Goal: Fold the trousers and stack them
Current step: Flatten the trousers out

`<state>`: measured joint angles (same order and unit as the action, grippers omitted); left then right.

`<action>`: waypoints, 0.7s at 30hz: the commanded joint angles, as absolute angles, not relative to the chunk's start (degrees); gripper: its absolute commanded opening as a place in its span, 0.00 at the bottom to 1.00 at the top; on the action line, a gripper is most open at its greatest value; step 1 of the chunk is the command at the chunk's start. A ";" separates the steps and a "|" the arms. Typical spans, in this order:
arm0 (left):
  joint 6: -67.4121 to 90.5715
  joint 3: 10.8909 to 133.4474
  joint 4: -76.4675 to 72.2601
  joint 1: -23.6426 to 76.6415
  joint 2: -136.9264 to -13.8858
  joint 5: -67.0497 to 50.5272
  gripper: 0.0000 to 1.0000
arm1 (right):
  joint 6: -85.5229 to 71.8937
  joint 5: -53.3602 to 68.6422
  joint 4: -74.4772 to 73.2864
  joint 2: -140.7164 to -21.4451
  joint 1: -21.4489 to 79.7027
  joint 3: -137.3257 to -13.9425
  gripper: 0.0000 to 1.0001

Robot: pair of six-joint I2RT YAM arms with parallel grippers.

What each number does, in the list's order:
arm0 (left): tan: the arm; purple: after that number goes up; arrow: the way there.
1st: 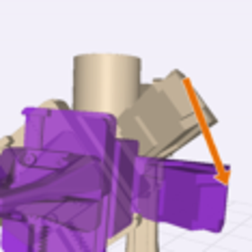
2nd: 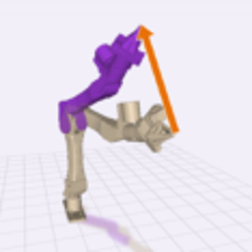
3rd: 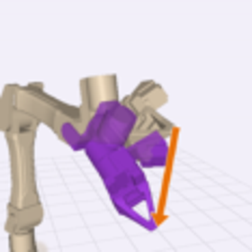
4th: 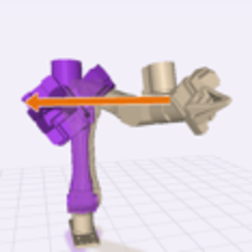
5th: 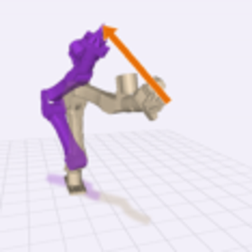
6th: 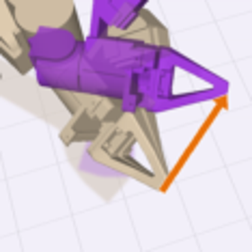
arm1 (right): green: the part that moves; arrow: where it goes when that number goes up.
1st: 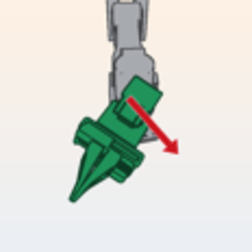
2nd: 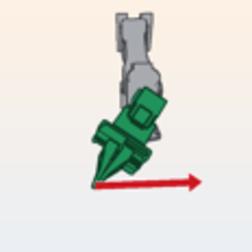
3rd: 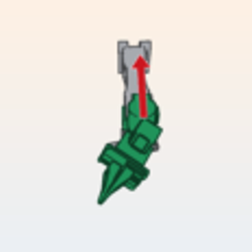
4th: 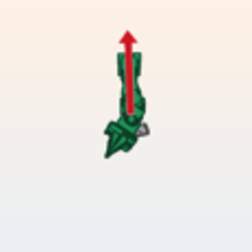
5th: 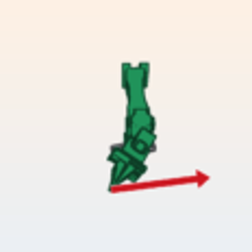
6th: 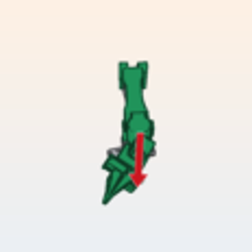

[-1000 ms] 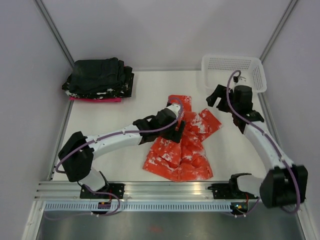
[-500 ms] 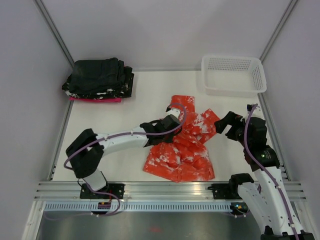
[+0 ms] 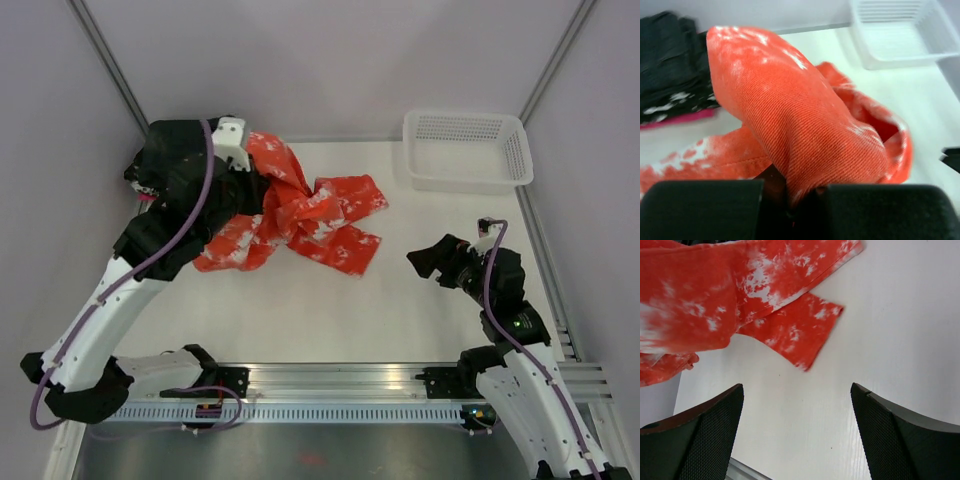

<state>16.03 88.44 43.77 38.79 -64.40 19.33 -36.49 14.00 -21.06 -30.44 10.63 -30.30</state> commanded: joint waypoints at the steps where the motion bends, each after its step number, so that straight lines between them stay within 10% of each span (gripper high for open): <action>1: 13.61 90.01 47.30 47.00 -72.84 13.53 0.10 | -38.85 11.17 -18.26 -30.31 11.25 -31.37 0.94; 11: 21.80 77.53 36.83 56.78 -77.36 15.54 0.98 | -35.24 -8.01 -37.89 -36.22 11.25 -50.89 0.98; 21: 32.07 52.14 35.61 38.28 -51.51 14.64 1.00 | -34.98 13.96 -22.61 -40.51 11.51 -38.95 0.98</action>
